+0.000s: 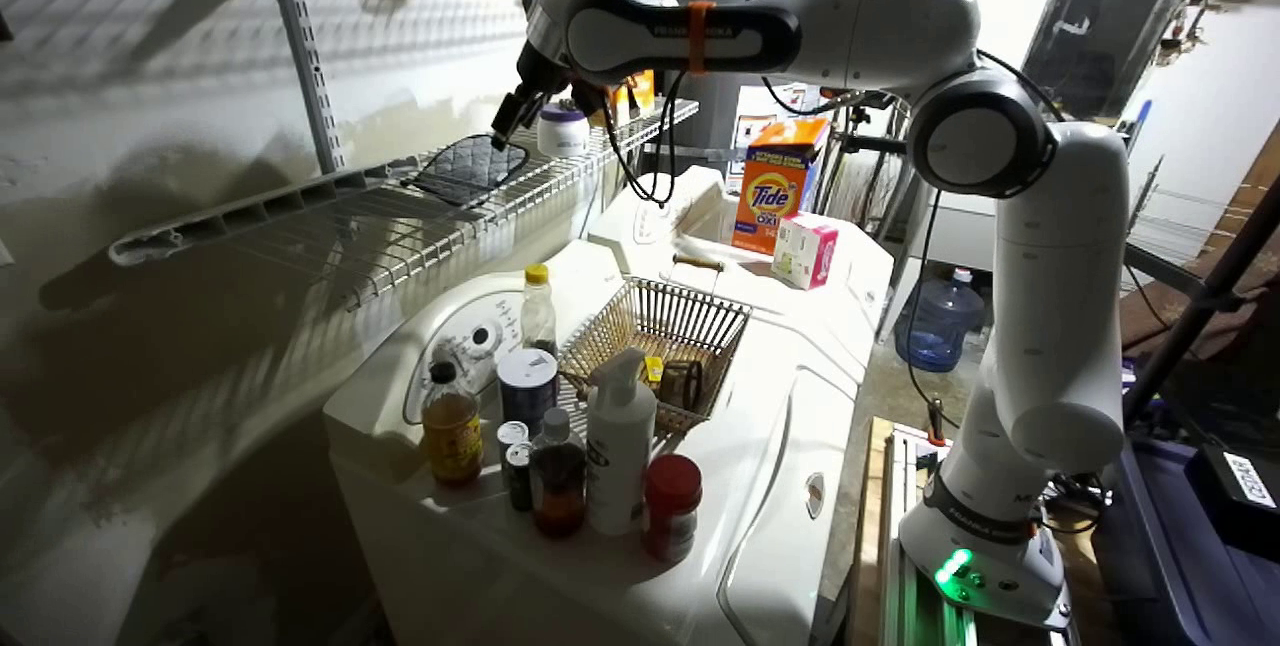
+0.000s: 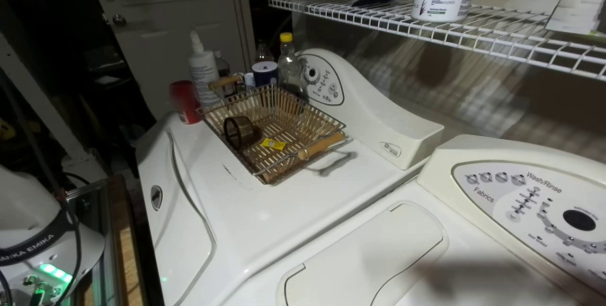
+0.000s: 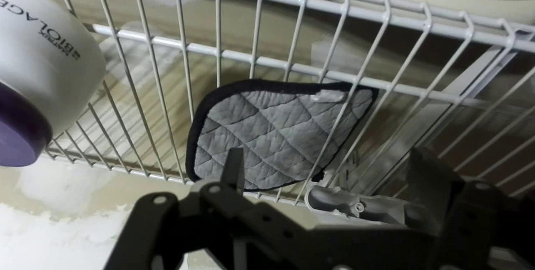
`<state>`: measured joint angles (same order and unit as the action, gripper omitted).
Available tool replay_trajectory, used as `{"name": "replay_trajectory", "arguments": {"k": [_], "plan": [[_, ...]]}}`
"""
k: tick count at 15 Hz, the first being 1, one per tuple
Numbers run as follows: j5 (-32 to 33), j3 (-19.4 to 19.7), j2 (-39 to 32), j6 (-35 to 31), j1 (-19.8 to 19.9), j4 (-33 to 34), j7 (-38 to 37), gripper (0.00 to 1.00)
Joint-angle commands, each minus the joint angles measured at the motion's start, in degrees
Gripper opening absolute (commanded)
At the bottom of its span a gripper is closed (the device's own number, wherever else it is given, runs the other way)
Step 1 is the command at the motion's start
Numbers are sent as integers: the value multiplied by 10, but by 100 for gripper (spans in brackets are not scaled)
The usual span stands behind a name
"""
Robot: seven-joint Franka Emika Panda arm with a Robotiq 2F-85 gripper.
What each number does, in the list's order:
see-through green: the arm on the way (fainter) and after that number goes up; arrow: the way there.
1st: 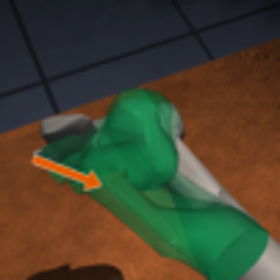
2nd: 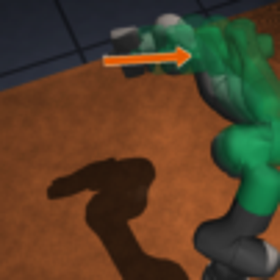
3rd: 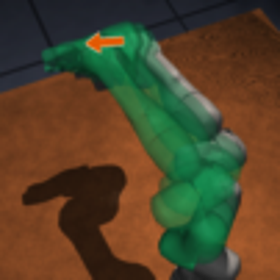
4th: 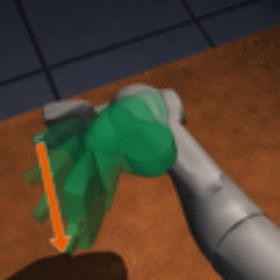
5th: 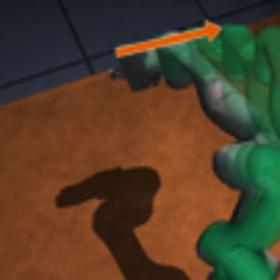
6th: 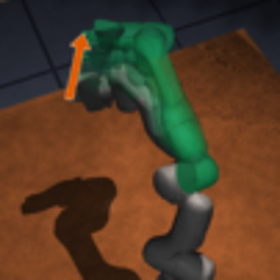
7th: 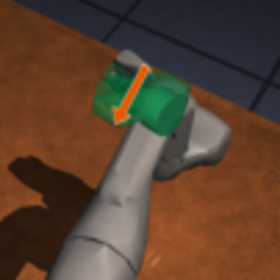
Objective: Remove the grey potholder from the spaces of the rack
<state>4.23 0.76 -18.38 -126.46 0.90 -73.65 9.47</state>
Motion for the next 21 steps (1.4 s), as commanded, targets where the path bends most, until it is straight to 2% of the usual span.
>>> {"name": "replay_trajectory", "arguments": {"k": [1,3,10,17,21], "plan": [[-2,2,-55,54,7,88,0,100],[13,11,-73,65,6,111,-14,100],[-5,38,-125,95,14,174,-61,100],[-44,24,-165,158,35,234,-60,100],[-90,10,-184,185,51,267,-59,97]]}}
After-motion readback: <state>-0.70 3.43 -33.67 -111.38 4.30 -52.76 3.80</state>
